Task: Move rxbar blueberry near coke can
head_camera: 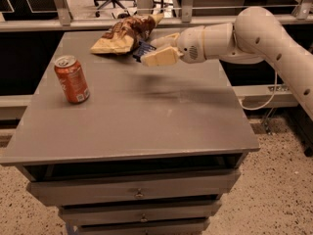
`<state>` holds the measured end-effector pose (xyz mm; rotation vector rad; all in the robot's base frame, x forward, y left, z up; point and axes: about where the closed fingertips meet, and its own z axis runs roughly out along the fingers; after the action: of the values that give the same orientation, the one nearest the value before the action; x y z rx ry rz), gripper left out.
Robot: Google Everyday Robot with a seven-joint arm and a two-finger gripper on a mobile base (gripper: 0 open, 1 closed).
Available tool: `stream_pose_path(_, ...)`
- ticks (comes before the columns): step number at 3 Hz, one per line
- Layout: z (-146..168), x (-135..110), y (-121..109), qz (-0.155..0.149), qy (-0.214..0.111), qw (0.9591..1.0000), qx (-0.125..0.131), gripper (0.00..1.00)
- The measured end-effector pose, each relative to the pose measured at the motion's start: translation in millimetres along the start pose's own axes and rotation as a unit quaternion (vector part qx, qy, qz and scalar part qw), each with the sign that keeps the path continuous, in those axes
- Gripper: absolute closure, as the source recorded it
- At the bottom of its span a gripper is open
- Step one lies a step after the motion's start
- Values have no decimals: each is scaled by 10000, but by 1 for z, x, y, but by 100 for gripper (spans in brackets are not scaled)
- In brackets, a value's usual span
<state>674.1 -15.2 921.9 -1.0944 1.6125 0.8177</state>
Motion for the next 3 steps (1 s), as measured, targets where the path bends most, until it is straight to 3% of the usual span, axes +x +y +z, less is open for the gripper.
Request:
stream_pose_path(1,8,4,34,-17,35,9994,-331,100)
stream_pose_path(3,16,4,46,-67,161,9982,-566,100)
